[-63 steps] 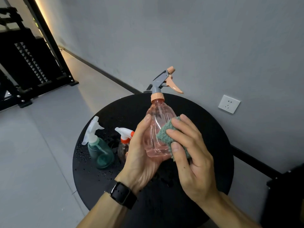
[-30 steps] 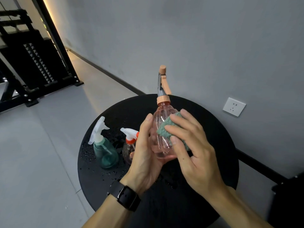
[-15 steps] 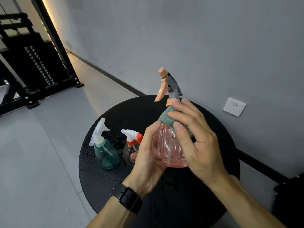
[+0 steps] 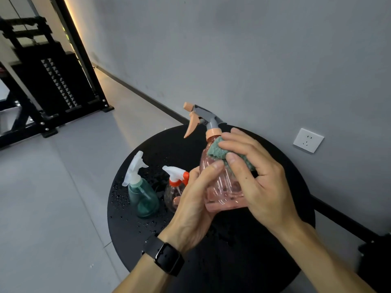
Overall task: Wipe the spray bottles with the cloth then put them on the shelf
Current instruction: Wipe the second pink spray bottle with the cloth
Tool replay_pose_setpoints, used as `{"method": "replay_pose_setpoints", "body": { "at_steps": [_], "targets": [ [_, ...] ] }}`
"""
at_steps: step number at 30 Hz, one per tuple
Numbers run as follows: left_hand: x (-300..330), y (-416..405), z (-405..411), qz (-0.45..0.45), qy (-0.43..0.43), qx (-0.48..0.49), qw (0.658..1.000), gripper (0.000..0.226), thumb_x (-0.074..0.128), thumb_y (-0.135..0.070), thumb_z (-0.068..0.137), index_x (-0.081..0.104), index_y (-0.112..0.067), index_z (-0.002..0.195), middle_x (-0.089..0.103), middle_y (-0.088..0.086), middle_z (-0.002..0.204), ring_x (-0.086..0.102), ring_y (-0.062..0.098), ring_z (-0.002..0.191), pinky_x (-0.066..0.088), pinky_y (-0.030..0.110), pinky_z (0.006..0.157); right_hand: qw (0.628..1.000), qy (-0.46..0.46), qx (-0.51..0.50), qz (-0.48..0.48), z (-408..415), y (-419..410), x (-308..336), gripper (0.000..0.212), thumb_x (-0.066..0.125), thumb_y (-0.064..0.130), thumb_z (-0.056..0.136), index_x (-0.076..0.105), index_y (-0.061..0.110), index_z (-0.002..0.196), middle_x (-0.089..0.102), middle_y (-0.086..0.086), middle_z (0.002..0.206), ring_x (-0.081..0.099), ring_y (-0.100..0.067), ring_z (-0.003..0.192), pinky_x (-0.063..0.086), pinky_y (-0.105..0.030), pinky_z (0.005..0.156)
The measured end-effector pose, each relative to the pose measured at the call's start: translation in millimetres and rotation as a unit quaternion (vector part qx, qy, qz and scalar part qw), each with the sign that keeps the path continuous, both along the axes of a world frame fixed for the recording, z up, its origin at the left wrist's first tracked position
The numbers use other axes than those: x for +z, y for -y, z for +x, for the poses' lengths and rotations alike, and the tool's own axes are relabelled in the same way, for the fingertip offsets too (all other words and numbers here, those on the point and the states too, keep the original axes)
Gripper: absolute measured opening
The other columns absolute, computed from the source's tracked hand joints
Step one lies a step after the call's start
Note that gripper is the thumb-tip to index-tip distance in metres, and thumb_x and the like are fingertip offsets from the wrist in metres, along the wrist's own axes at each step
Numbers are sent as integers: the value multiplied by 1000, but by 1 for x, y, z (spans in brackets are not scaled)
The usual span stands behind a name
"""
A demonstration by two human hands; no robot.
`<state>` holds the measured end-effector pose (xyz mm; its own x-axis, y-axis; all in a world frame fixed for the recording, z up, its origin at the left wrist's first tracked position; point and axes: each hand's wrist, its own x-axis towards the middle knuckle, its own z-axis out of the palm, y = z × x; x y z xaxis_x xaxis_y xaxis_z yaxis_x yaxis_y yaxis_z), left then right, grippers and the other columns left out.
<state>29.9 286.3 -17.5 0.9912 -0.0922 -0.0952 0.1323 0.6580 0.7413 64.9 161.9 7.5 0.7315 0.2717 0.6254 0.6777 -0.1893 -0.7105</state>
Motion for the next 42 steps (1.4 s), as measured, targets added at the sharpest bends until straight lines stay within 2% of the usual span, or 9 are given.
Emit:
{"method": "replay_pose_setpoints", "body": {
  "at_steps": [4, 10, 14, 18, 21, 27, 32, 37, 42],
  "targets": [
    [5, -6, -1, -38, 36, -3, 999, 34, 58, -28, 92, 66, -10, 119, 70, 10, 102, 71, 22, 89, 59, 37, 69, 999, 31, 9, 4, -7, -4, -4, 27, 51, 11, 96, 66, 7, 118, 59, 0, 131, 43, -15, 136, 37, -26, 109],
    [4, -9, 2, -48, 45, 13, 998, 34, 48, -32, 98, 70, -11, 114, 69, 8, 98, 69, 18, 86, 57, 33, 73, 998, 65, 15, 3, -13, -8, -15, 27, 51, 8, 95, 63, 7, 119, 58, -4, 132, 42, -20, 137, 40, -37, 109],
    [5, -10, 1, -12, 47, 25, 999, 34, 49, -34, 95, 74, -14, 103, 71, 7, 91, 71, 18, 80, 57, 32, 68, 998, 65, 15, 11, -12, -11, -18, 27, 50, 9, 95, 63, 6, 119, 56, -3, 133, 40, -19, 138, 37, -31, 111],
    [6, -9, 0, 36, 45, 34, 998, 32, 48, -33, 94, 75, -16, 92, 70, 5, 85, 70, 18, 77, 56, 40, 70, 999, 47, 8, 24, -6, -12, -14, 28, 49, 11, 96, 63, 8, 119, 55, -2, 134, 38, -16, 139, 33, -26, 112],
    [6, -8, 0, 56, 27, 24, 998, 35, 51, -38, 93, 70, -10, 103, 68, 9, 89, 68, 24, 80, 55, 46, 72, 999, 33, 3, 31, -2, -11, -12, 27, 50, 10, 96, 64, 9, 118, 57, -1, 133, 39, -15, 138, 32, -25, 111],
    [7, -7, -2, 100, 6, -5, 995, 51, 50, -44, 94, 61, -8, 128, 66, 20, 121, 65, 36, 106, 54, 54, 90, 997, -45, 3, 55, 8, -6, -8, 27, 52, 9, 96, 66, 13, 118, 60, 7, 131, 42, -10, 136, 35, -28, 112],
    [5, -7, 0, 62, -15, -4, 998, 70, 78, -41, 79, 52, -11, 137, 59, 23, 135, 62, 40, 119, 53, 54, 91, 997, -52, 7, 52, 6, -6, -6, 27, 51, 10, 96, 66, 13, 119, 59, 8, 133, 41, -8, 136, 34, -26, 112],
    [9, -11, 2, 3, 32, 24, 999, 48, 66, -34, 86, 62, -11, 128, 70, 11, 110, 71, 25, 95, 57, 42, 76, 996, -62, 8, 65, 0, -12, -13, 29, 51, 14, 98, 62, 18, 124, 54, 11, 137, 39, -9, 138, 34, -26, 112],
    [14, -16, 4, -48, 42, 43, 997, 42, 51, -36, 95, 65, -8, 124, 71, 10, 103, 71, 21, 86, 59, 36, 70, 997, -41, 15, 66, -11, -19, -20, 31, 47, 20, 97, 59, 18, 125, 51, 7, 140, 35, -10, 141, 32, -22, 112]
  ]
}}
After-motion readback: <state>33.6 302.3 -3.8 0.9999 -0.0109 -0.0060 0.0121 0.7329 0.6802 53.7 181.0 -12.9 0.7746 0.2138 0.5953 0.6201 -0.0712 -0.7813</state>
